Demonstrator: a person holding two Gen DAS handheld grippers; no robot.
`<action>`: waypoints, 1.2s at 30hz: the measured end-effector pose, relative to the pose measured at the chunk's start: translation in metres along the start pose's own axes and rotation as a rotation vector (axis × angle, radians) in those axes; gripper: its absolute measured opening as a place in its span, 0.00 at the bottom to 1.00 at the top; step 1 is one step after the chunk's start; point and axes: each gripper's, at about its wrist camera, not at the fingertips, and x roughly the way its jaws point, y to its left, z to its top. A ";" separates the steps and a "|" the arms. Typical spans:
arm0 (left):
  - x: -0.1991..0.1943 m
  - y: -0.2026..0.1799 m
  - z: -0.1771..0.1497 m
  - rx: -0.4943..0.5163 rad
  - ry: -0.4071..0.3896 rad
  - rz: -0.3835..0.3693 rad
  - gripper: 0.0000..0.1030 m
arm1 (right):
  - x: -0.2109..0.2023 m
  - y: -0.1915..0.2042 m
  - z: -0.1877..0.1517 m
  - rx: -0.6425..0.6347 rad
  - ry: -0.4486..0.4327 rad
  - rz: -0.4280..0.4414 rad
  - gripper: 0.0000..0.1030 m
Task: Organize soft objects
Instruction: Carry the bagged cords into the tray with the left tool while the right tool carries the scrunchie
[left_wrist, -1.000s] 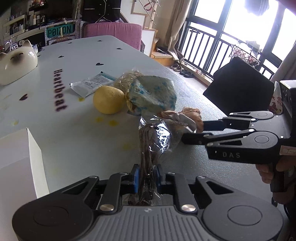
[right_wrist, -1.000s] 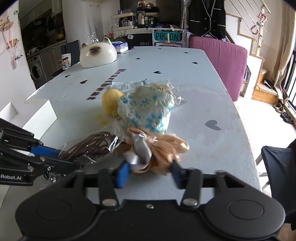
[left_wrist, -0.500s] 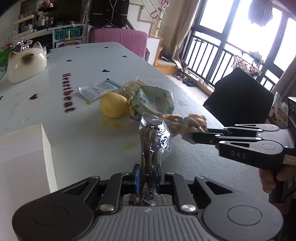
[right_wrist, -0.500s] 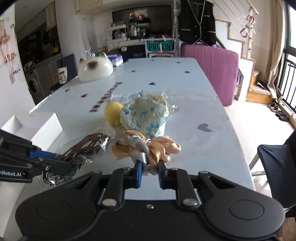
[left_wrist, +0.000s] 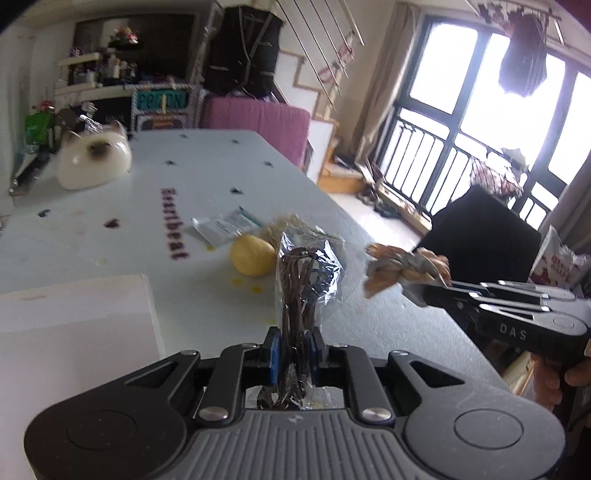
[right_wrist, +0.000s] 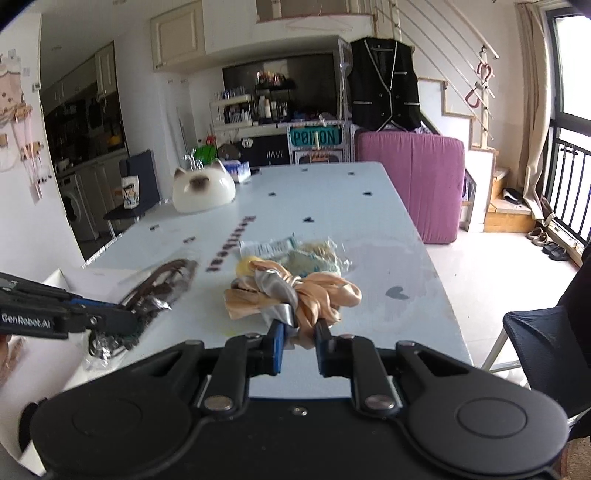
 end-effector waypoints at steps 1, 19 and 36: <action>-0.007 0.002 0.000 -0.005 -0.012 0.006 0.16 | -0.004 0.002 0.001 0.004 -0.008 0.002 0.17; -0.128 0.079 -0.031 -0.151 -0.131 0.203 0.16 | -0.016 0.078 -0.005 0.002 -0.029 0.169 0.18; -0.136 0.139 -0.109 -0.351 0.001 0.306 0.16 | -0.001 0.186 -0.048 -0.044 0.161 0.403 0.19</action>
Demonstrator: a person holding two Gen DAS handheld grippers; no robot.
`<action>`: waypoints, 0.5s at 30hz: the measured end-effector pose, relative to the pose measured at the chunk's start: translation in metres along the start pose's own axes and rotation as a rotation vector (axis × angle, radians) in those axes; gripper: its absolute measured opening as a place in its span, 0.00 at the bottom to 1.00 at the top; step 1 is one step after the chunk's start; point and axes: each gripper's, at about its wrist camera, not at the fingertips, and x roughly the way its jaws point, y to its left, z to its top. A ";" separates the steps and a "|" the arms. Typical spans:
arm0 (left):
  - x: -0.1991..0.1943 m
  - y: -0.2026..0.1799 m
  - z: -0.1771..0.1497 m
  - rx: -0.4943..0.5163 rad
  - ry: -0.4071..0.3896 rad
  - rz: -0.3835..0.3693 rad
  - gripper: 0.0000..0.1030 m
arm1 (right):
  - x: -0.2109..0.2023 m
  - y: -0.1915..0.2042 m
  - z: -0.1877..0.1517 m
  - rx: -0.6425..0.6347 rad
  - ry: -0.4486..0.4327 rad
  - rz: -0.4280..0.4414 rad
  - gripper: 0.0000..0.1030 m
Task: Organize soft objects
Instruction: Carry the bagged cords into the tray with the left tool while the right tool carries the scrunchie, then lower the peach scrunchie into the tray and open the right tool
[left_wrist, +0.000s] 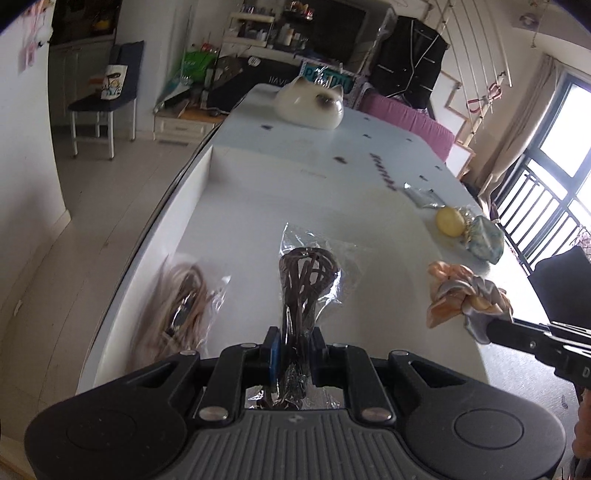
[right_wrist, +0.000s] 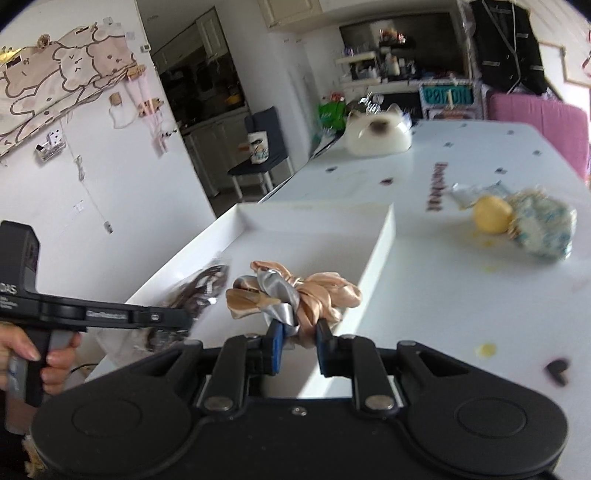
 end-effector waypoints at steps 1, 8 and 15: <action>0.000 0.003 -0.002 -0.003 0.003 0.001 0.16 | 0.002 0.004 -0.001 0.004 0.009 0.005 0.19; 0.006 0.007 -0.013 0.013 0.034 0.056 0.18 | 0.016 0.021 -0.006 -0.021 0.039 -0.039 0.29; 0.007 0.008 -0.020 0.022 0.042 0.049 0.42 | 0.018 0.024 -0.009 -0.058 0.059 -0.050 0.43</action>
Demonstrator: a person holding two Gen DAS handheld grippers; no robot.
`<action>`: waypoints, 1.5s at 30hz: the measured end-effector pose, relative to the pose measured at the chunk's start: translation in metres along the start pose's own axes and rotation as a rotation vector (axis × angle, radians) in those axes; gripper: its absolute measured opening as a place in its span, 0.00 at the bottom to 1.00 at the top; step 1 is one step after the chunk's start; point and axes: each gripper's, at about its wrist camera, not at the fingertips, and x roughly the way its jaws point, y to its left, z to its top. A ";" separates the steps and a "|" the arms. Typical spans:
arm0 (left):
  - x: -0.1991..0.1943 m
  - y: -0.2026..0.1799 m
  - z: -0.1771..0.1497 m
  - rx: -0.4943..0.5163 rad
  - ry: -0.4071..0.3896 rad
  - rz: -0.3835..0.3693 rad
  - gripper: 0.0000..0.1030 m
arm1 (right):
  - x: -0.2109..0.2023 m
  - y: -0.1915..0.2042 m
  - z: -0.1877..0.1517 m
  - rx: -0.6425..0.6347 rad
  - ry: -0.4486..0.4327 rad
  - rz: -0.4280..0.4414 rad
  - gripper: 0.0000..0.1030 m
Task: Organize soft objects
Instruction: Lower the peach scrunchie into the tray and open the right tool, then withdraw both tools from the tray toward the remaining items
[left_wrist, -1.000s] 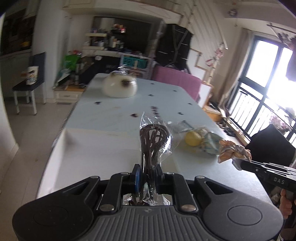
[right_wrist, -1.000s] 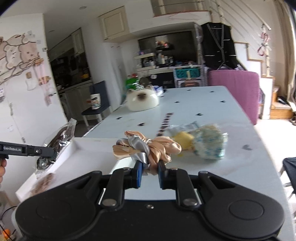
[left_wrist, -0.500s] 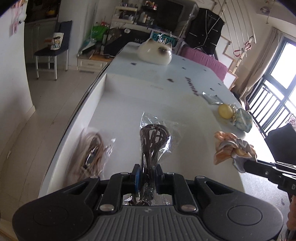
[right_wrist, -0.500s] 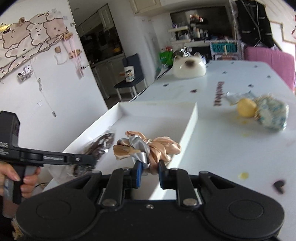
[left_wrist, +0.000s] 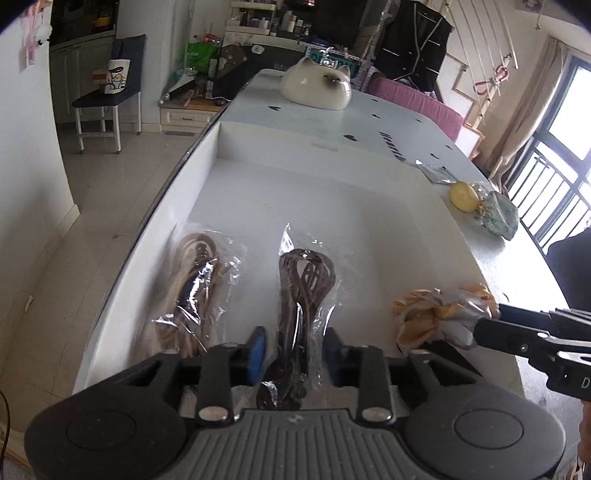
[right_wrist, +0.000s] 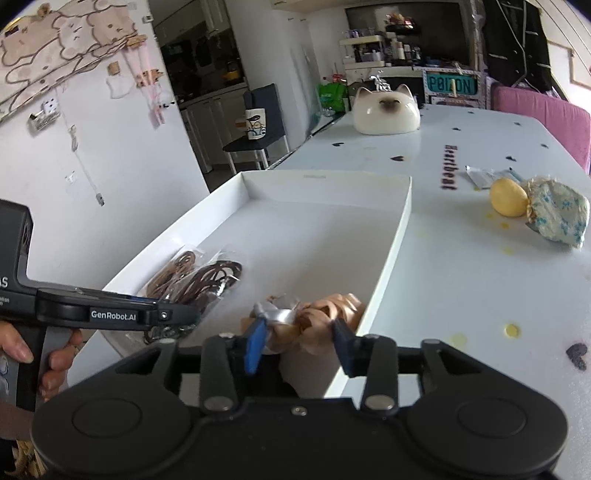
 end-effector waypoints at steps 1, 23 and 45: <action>-0.001 0.000 -0.001 0.003 0.000 -0.004 0.46 | -0.003 0.001 0.000 -0.011 -0.002 -0.002 0.47; -0.031 -0.025 0.000 0.069 -0.067 -0.023 0.90 | -0.032 0.001 0.000 -0.058 -0.036 -0.050 0.90; -0.064 -0.028 -0.003 0.126 -0.146 0.049 1.00 | -0.060 -0.010 0.001 -0.042 -0.094 -0.093 1.00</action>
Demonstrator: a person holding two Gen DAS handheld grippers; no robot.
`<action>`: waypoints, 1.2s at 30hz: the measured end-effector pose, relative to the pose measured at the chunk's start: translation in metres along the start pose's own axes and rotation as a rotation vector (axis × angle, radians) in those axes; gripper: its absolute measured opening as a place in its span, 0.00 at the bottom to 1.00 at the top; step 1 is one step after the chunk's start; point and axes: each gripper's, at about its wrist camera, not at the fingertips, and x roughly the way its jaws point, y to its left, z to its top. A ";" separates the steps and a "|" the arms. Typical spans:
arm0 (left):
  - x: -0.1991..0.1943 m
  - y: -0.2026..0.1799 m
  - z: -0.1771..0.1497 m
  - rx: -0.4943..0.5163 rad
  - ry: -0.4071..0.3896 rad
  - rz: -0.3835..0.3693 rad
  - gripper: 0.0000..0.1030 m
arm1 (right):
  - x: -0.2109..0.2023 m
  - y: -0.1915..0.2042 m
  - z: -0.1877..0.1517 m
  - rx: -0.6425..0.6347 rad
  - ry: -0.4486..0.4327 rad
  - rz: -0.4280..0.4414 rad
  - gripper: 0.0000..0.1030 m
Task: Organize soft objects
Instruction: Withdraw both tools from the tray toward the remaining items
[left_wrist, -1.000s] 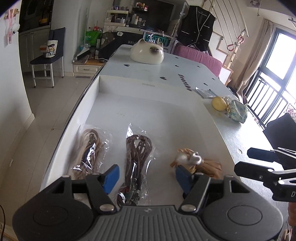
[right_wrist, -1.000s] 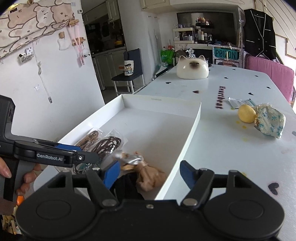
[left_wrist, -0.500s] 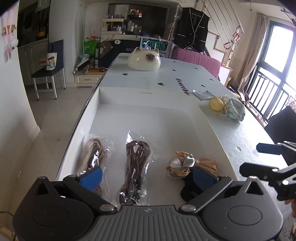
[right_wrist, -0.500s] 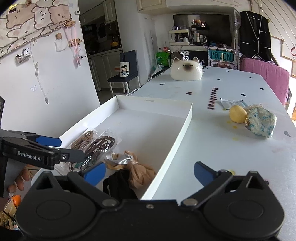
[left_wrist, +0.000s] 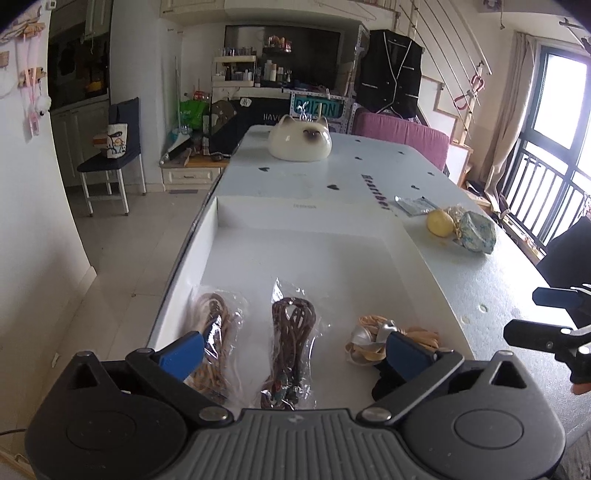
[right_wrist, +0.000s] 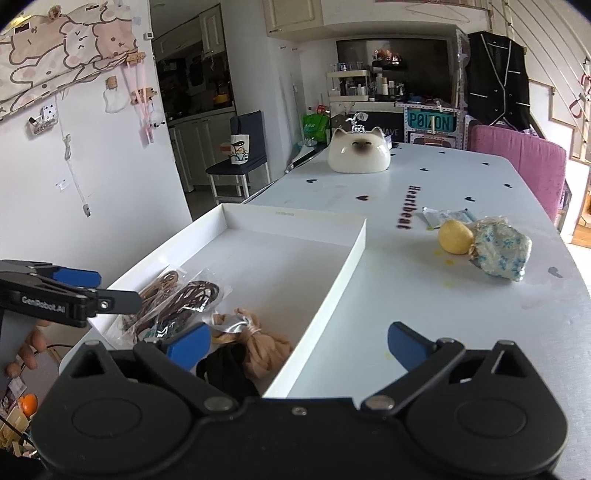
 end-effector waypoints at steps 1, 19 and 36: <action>-0.002 -0.001 0.001 0.002 -0.006 0.002 1.00 | -0.001 -0.002 0.001 0.001 -0.002 -0.002 1.00; -0.017 -0.028 0.023 0.046 -0.067 -0.011 1.00 | -0.018 -0.041 0.005 0.041 -0.037 -0.045 1.00; 0.030 -0.113 0.053 0.099 -0.079 -0.102 1.00 | -0.042 -0.130 0.000 0.125 -0.091 -0.181 1.00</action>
